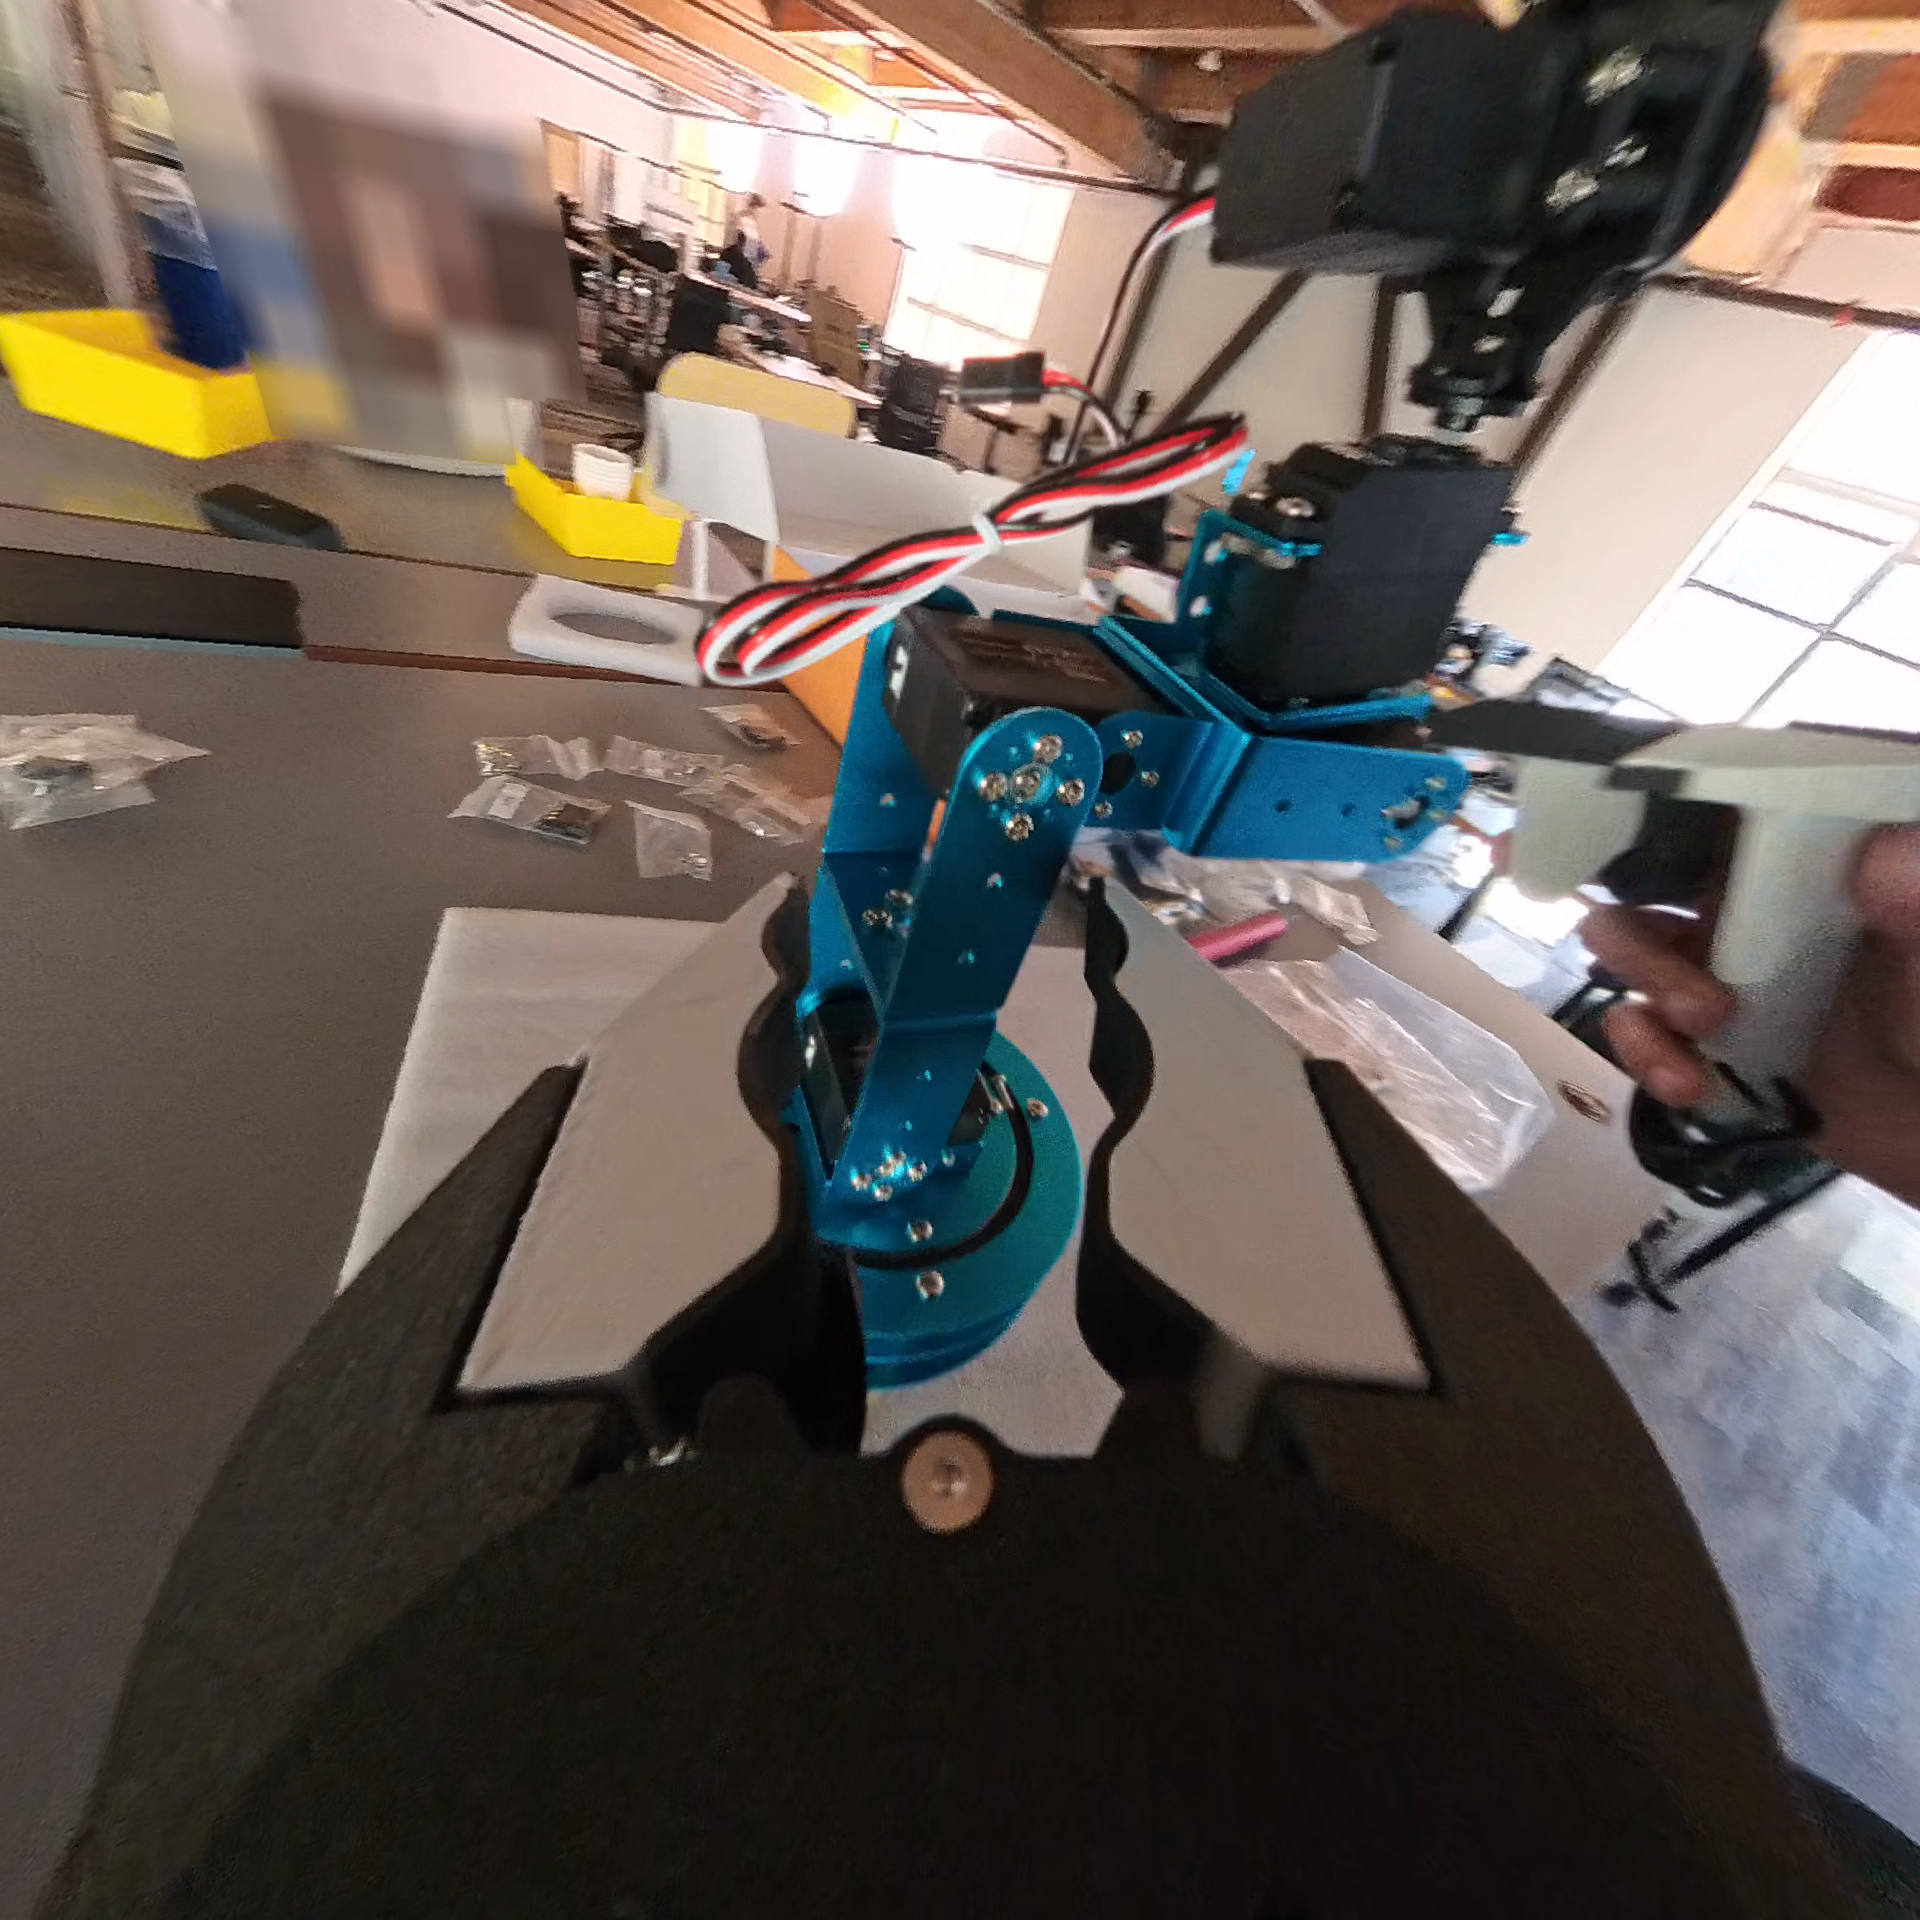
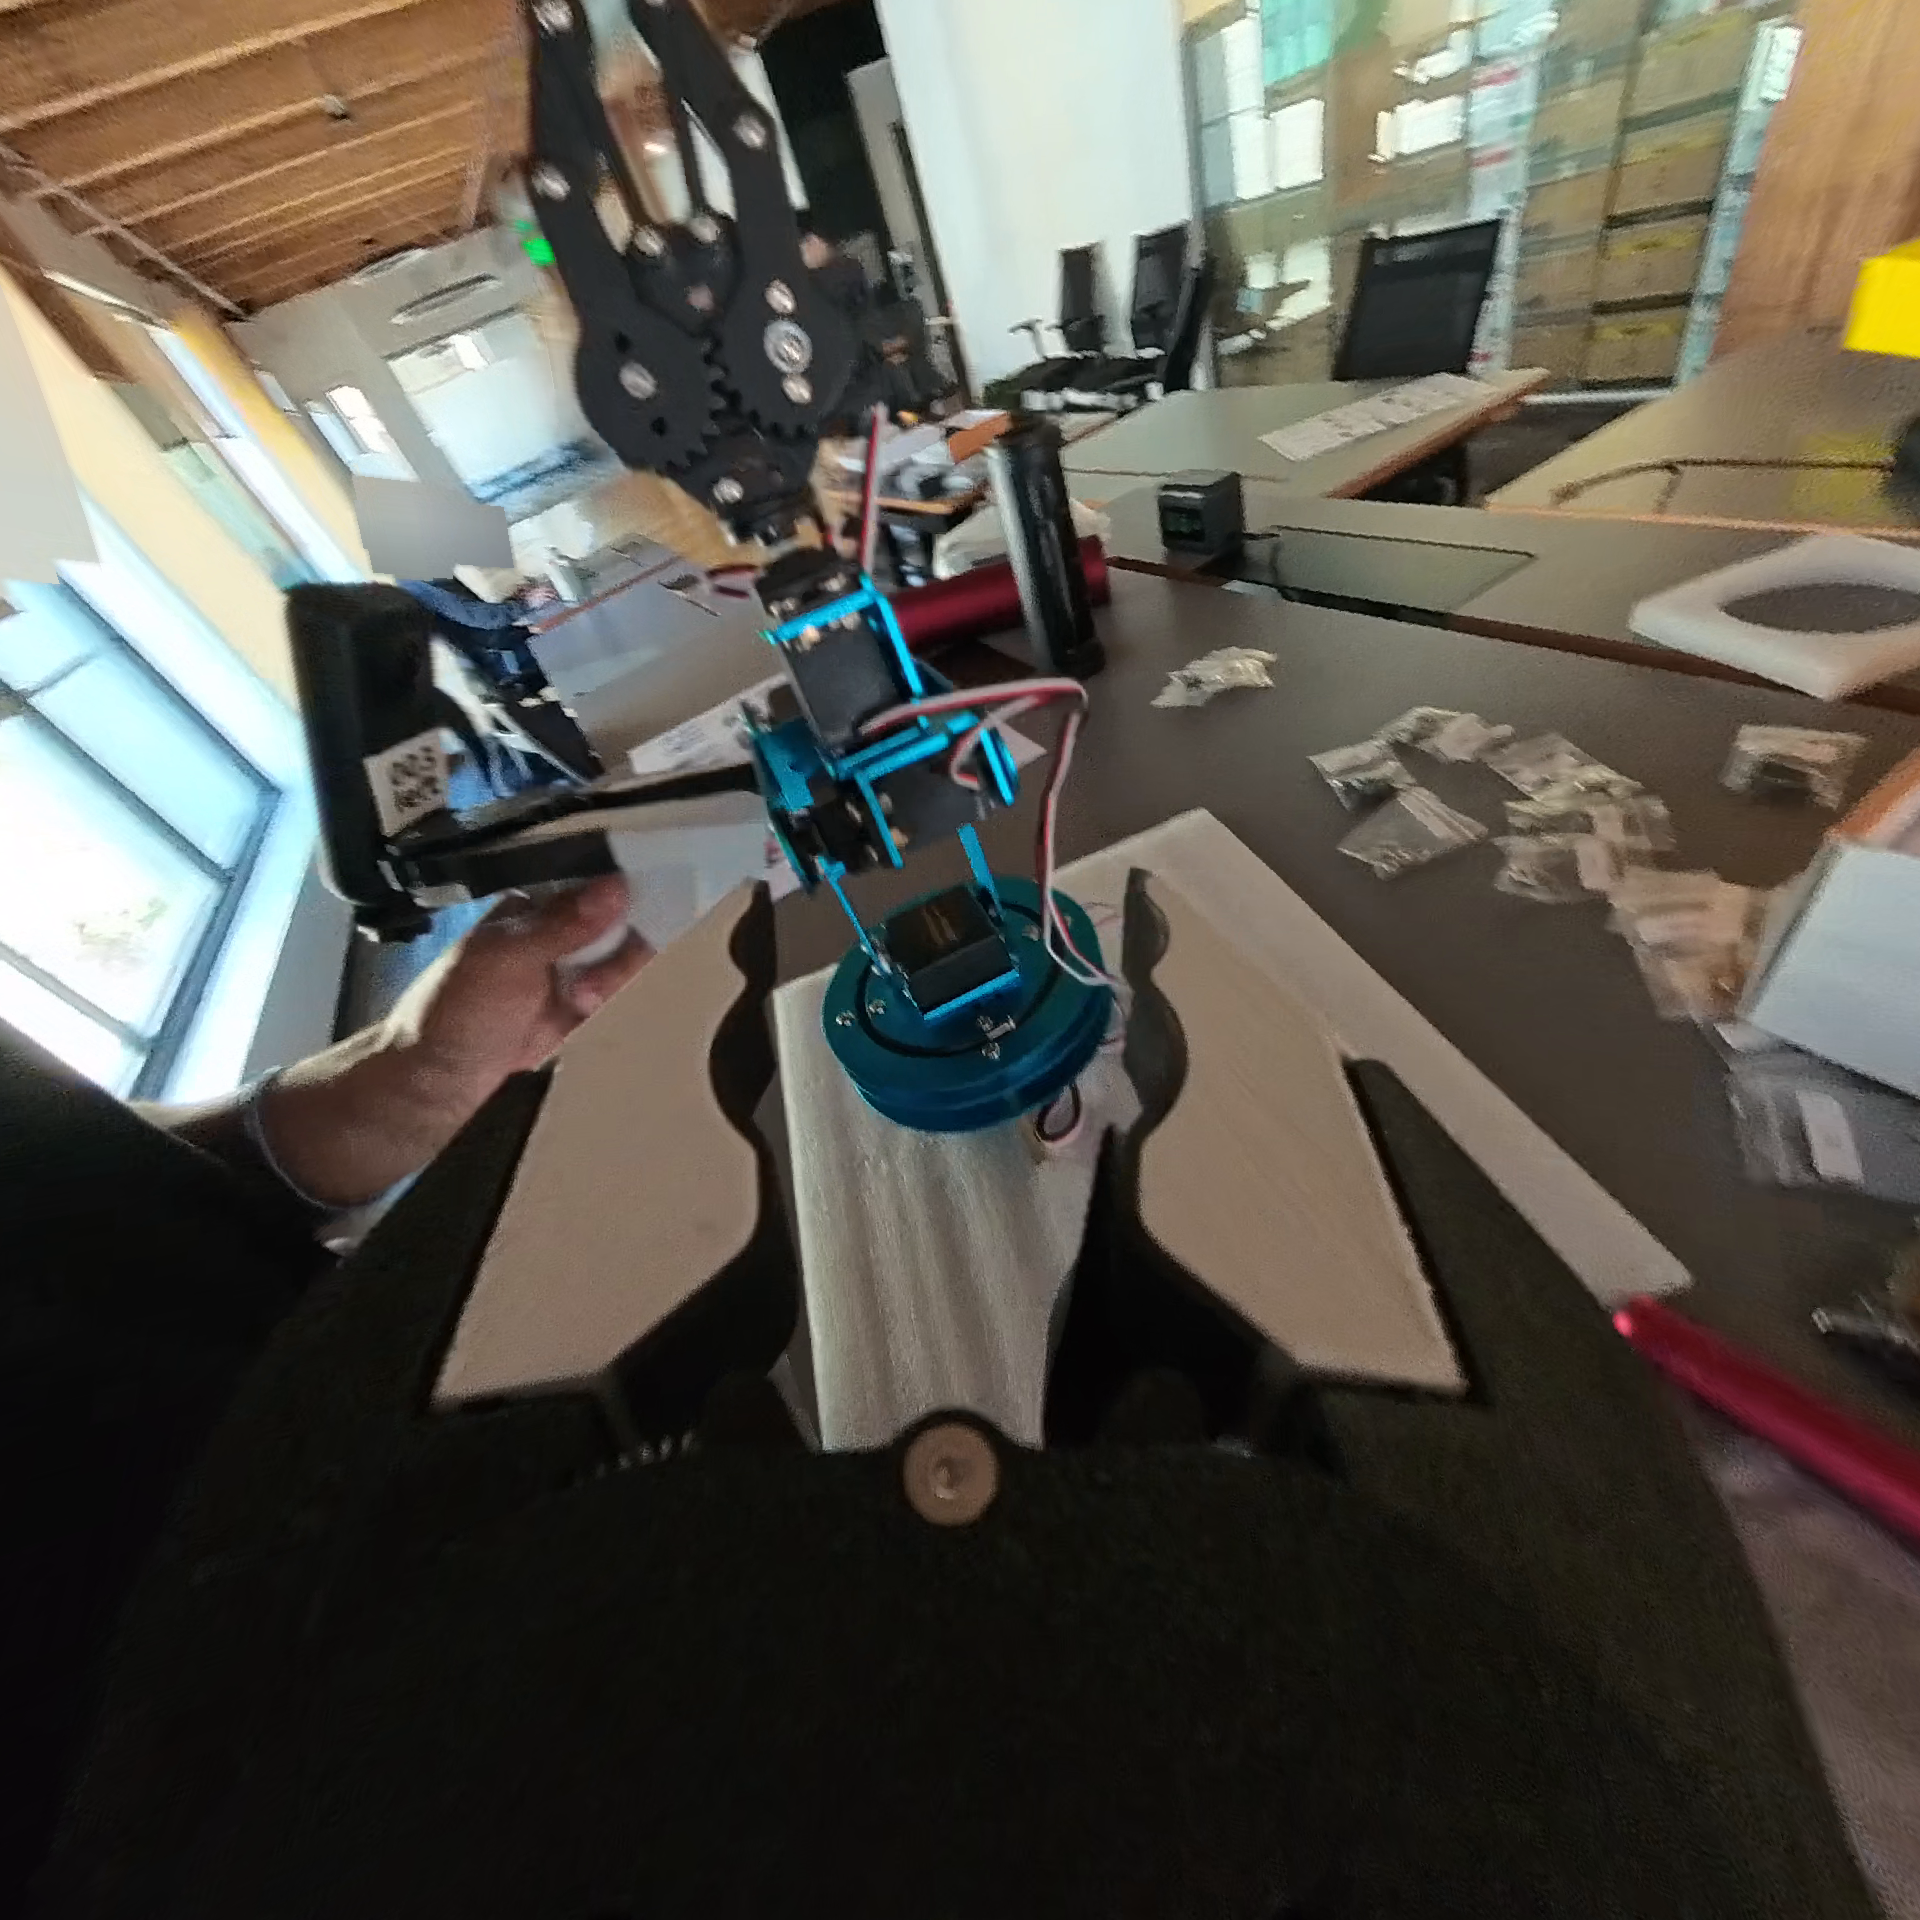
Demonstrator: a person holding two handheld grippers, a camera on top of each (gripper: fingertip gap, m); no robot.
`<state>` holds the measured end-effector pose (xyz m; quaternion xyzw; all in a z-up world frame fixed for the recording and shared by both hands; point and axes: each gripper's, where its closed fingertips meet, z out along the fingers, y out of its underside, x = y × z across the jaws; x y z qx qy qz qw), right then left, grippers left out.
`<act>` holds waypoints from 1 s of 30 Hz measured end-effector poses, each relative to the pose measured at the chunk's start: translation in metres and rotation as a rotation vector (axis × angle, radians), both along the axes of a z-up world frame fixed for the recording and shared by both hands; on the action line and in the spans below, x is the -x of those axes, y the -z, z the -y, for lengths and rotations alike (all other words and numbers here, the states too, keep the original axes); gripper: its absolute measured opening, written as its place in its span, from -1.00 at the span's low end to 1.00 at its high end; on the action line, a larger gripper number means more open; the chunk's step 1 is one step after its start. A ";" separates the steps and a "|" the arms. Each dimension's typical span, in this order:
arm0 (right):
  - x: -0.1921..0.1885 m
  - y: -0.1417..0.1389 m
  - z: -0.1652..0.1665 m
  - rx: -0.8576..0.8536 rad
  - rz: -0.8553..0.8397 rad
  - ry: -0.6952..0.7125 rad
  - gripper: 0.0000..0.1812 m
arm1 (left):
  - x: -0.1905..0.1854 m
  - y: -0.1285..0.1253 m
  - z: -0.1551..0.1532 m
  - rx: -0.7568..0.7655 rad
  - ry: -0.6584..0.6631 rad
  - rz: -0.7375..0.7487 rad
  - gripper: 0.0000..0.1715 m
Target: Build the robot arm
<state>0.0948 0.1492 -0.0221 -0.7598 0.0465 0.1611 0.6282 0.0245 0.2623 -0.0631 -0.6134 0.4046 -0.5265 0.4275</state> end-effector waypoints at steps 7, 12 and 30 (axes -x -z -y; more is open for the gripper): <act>-0.012 0.067 0.013 0.130 0.123 0.177 -0.38 | 0.051 0.010 0.014 0.092 0.374 0.094 -0.42; -0.012 0.121 0.012 0.317 0.068 0.168 -0.54 | 0.077 0.040 -0.011 0.081 0.405 0.085 -0.42; 0.005 0.190 0.019 0.588 0.265 0.022 -0.67 | 0.144 0.152 0.063 0.110 0.692 -0.443 -0.37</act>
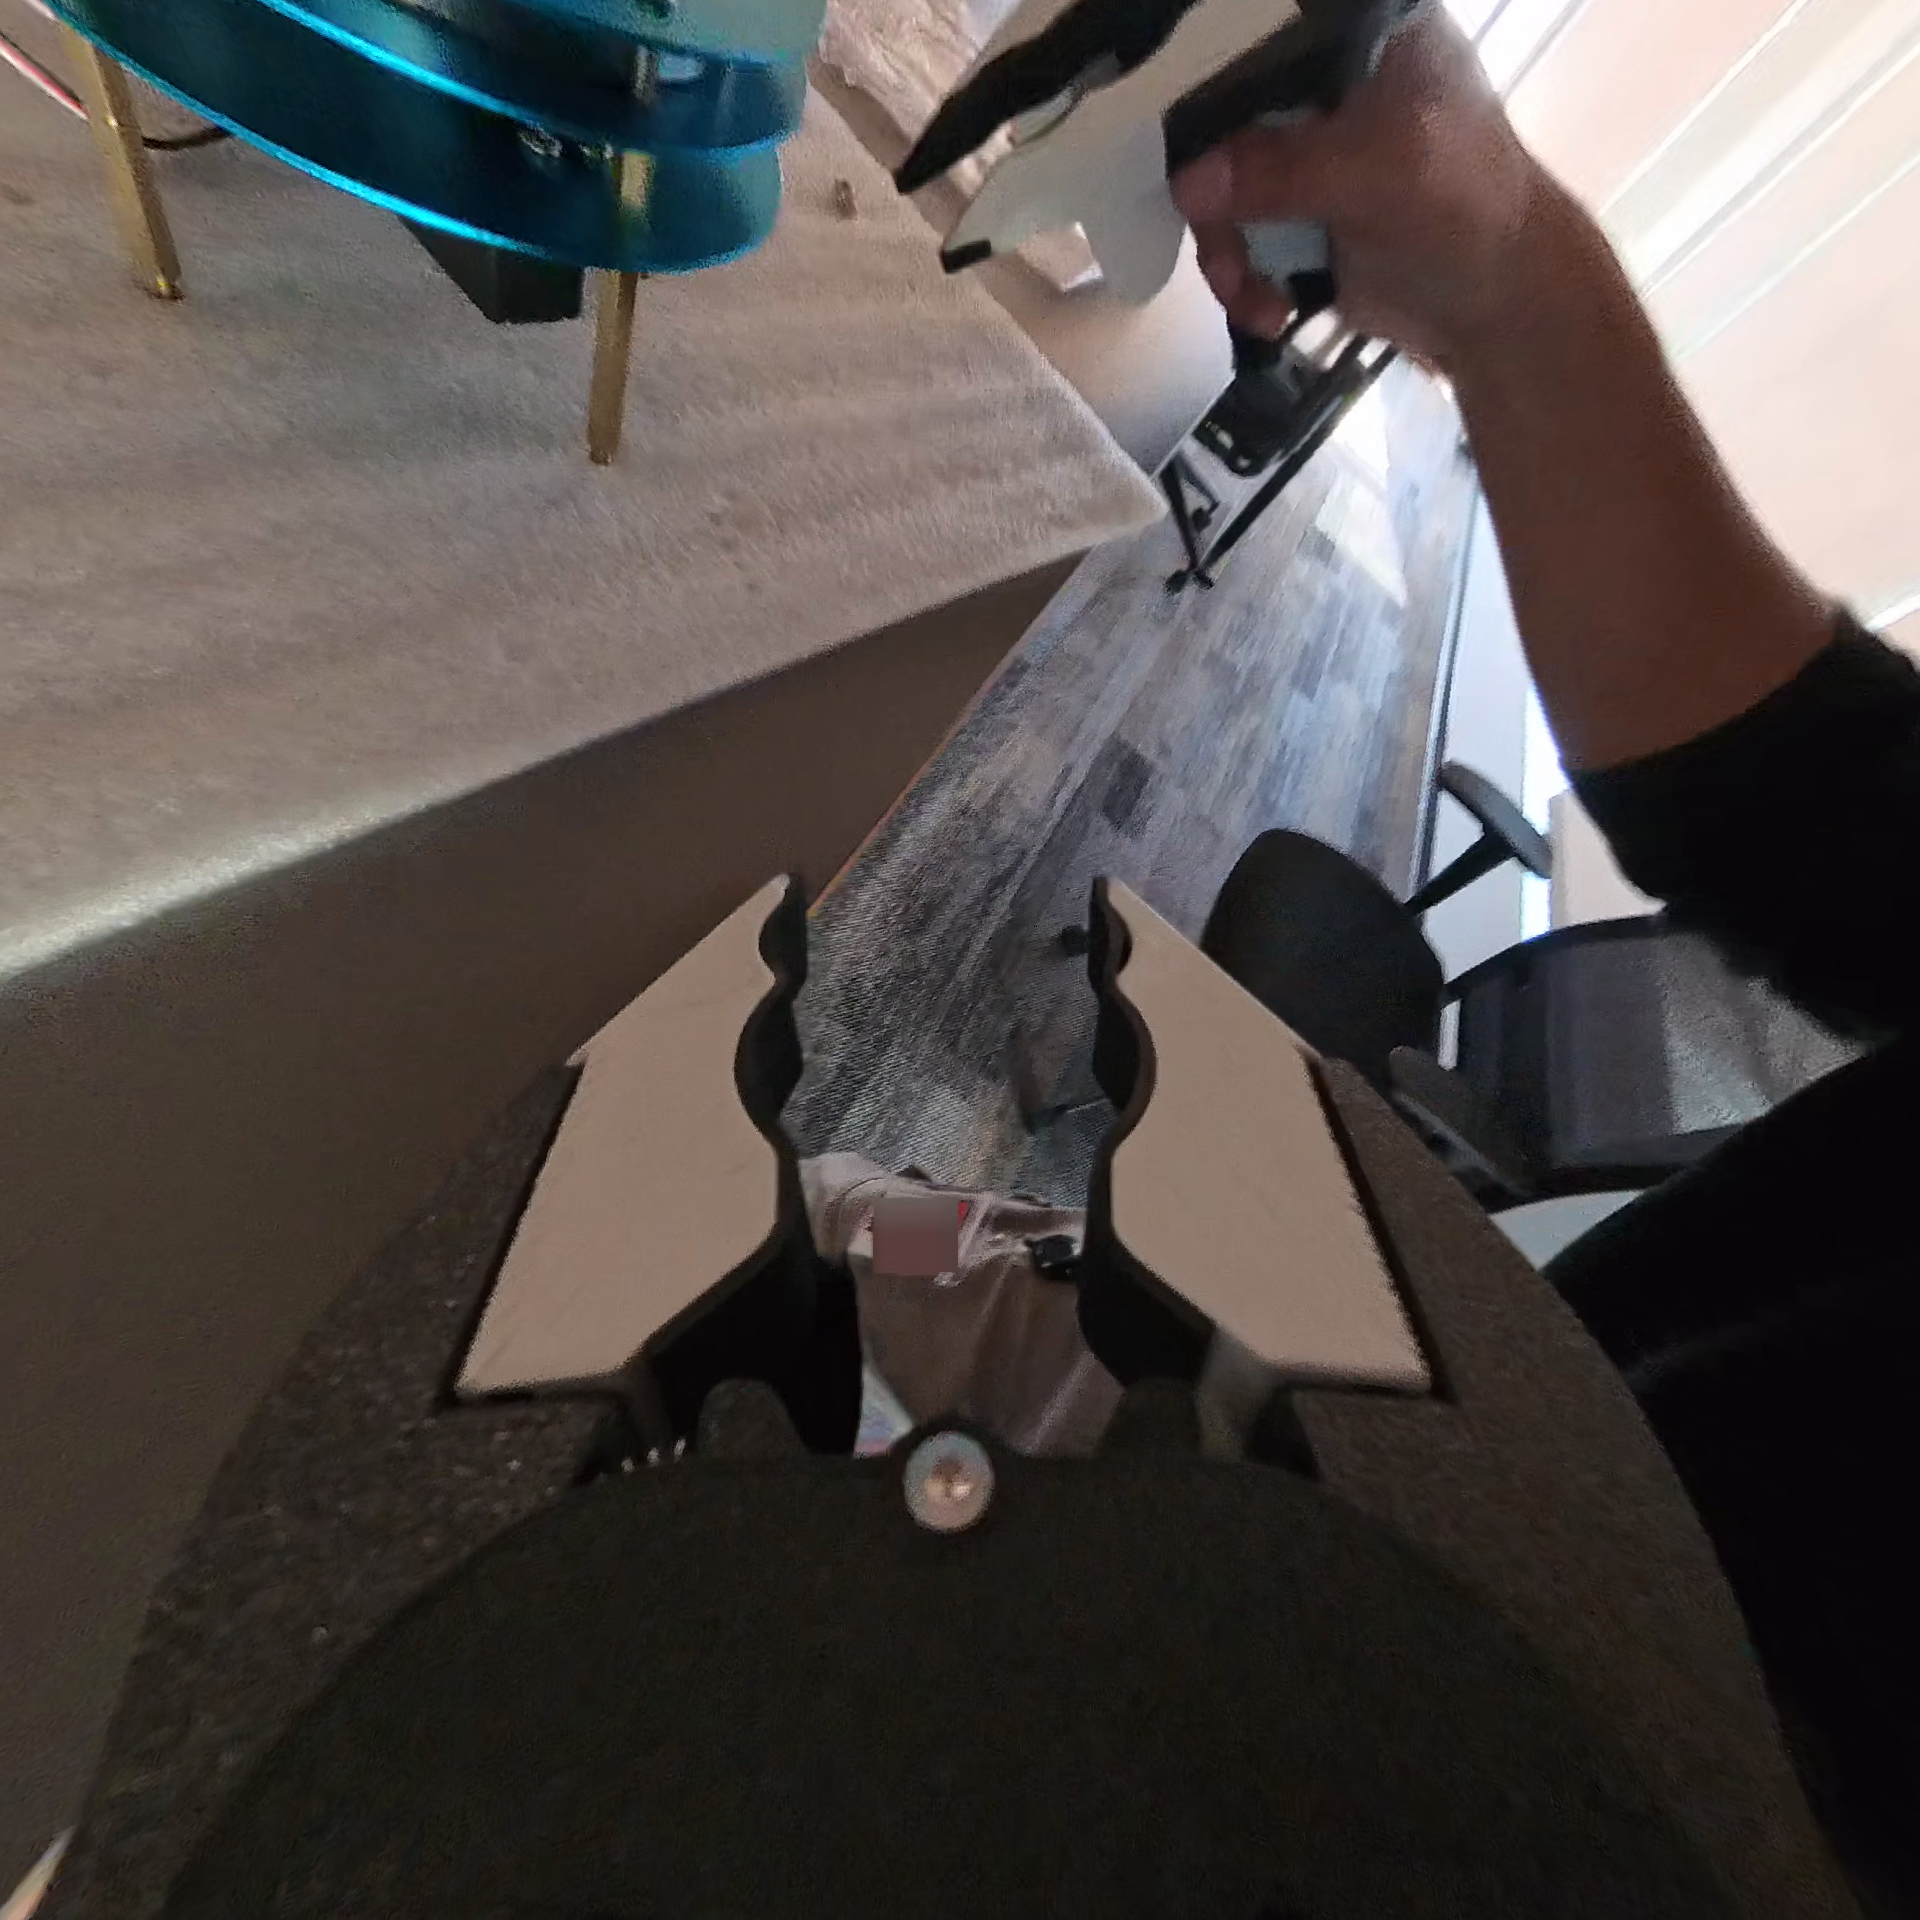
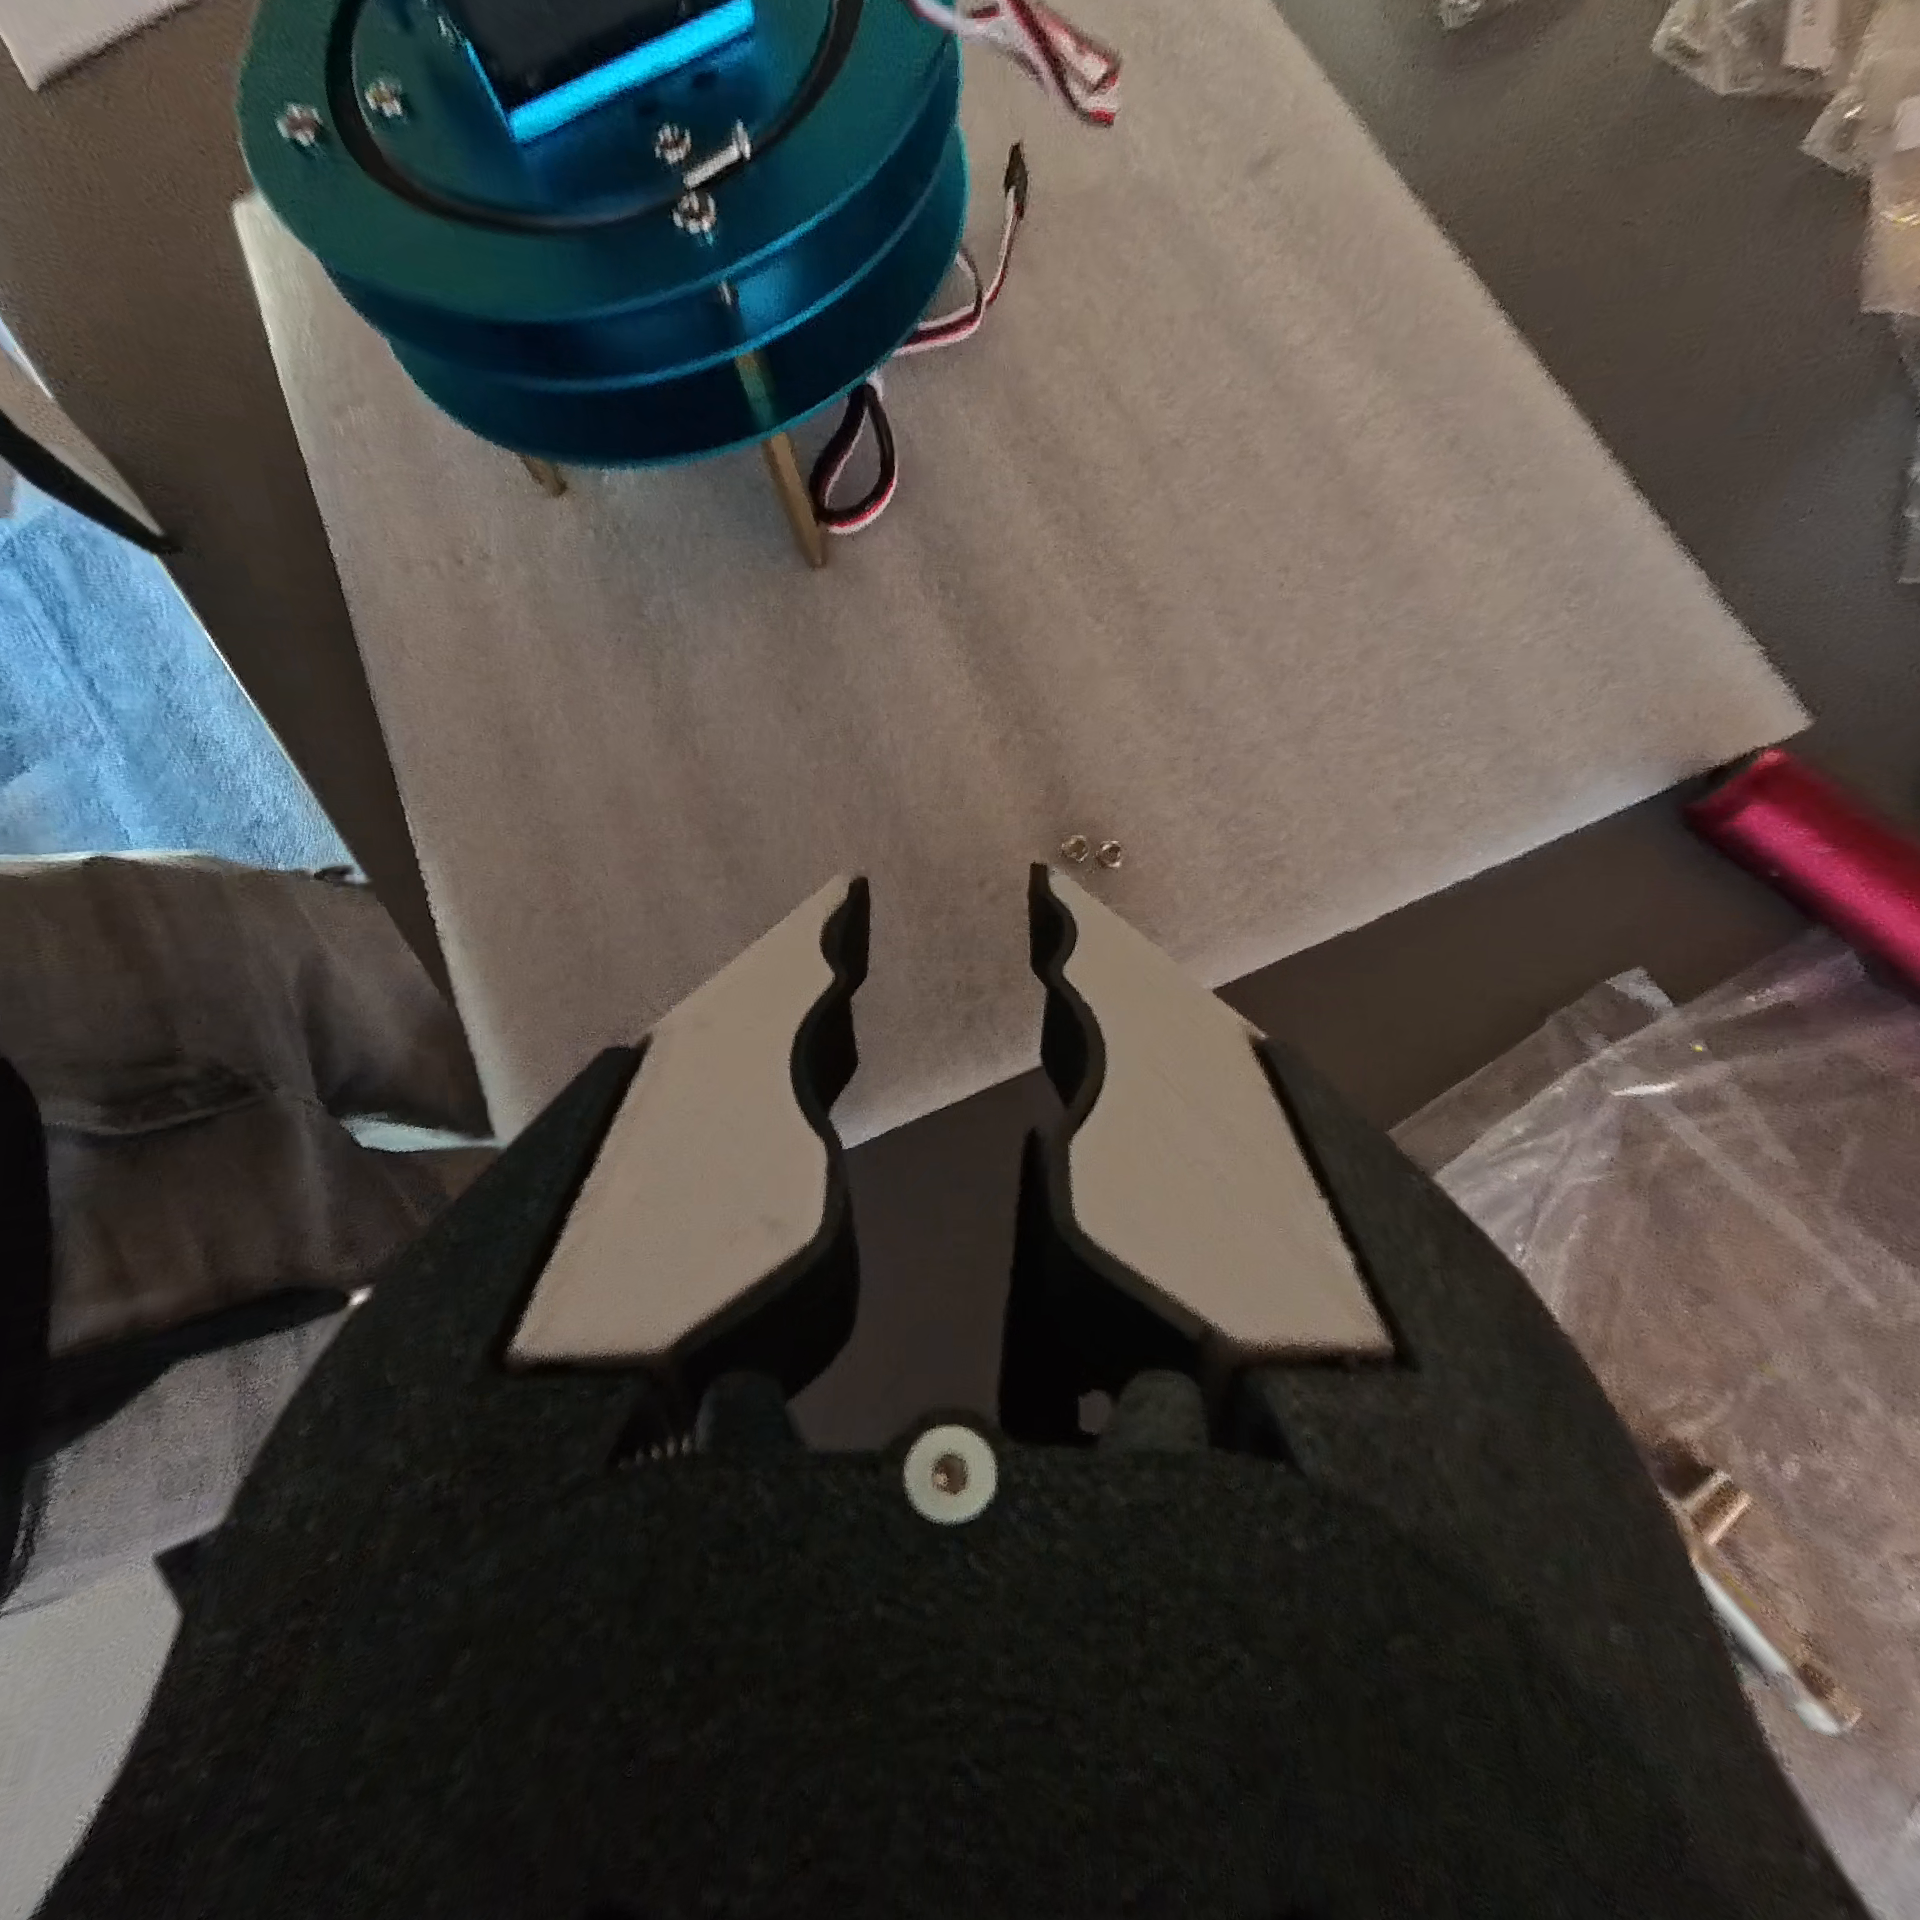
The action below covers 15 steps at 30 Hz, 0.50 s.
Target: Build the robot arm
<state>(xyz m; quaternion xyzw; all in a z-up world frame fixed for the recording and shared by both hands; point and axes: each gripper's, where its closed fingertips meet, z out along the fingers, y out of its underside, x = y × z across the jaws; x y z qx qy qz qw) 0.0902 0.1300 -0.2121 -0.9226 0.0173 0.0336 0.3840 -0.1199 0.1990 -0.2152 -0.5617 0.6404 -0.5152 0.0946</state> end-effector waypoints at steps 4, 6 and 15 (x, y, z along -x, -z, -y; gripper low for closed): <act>-0.015 0.000 -0.002 0.011 0.082 0.013 -0.73 | 0.004 0.000 -0.004 -0.053 -0.019 0.055 -0.40; -0.017 0.000 -0.006 0.007 0.058 0.021 -0.75 | 0.005 -0.006 -0.005 -0.026 -0.022 0.082 -0.44; -0.020 0.007 -0.005 0.072 0.114 -0.017 -0.89 | 0.007 -0.012 -0.010 -0.046 -0.043 0.106 -0.44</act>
